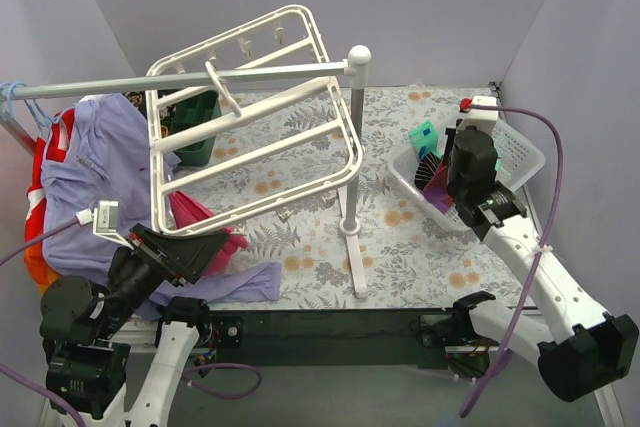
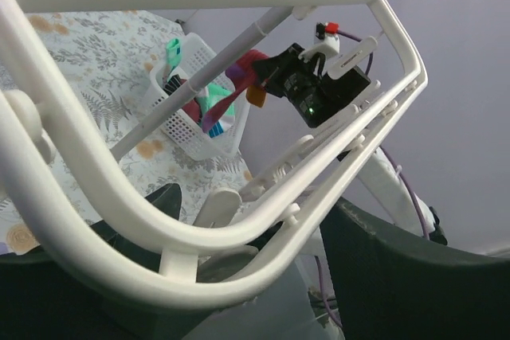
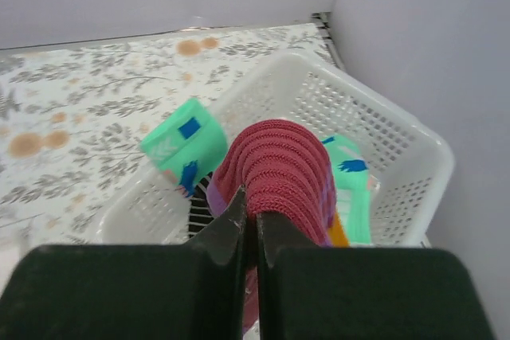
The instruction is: Remove the socks clipped to the hanger
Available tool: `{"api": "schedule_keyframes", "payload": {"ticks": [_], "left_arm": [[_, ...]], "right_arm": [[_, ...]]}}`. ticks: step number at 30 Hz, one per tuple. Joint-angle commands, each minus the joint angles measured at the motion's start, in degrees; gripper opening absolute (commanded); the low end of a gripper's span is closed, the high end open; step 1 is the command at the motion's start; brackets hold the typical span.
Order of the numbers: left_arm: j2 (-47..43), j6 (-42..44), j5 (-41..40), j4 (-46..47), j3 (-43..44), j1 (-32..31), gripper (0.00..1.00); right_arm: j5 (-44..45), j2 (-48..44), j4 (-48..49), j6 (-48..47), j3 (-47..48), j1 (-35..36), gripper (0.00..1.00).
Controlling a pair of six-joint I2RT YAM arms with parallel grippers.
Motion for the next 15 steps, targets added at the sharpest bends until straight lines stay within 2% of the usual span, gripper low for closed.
{"api": "schedule_keyframes", "payload": {"ticks": [1, 5, 8, 10, 11, 12, 14, 15], "left_arm": [[2.80, 0.95, 5.32, 0.06, 1.42, 0.28, 0.68], [2.98, 1.30, 8.31, -0.29, 2.12, 0.28, 0.70], [4.03, 2.18, 9.55, -1.34, 5.28, 0.19, 0.72], [4.82, 3.32, 10.25, -2.48, 8.17, 0.19, 0.72], [5.52, 3.67, 10.69, -2.75, 8.97, 0.19, 0.73], [5.96, 4.19, 10.95, -2.84, 9.59, 0.28, 0.73], [6.75, 5.07, 12.01, -3.10, 11.95, 0.19, 0.74], [7.10, 5.60, 12.01, -3.37, 12.84, 0.19, 0.74]], "right_arm": [[1.68, 6.03, 2.80, -2.98, 7.49, -4.15, 0.03], [7.39, 12.81, 0.69, -6.31, 10.41, -5.56, 0.07], [7.23, 15.54, -0.27, -5.45, 9.19, -8.19, 0.08], [2.76, 16.51, -2.47, -3.96, 8.56, -9.52, 0.26], [0.31, 17.04, -3.52, -3.60, 8.65, -9.60, 0.30], [-0.85, 17.56, -5.88, -2.03, 8.74, -9.69, 0.44], [-4.52, 19.15, -7.91, -1.14, 9.17, -9.69, 0.56], [-5.68, 19.67, -8.97, -0.27, 9.18, -9.69, 0.66]]}}
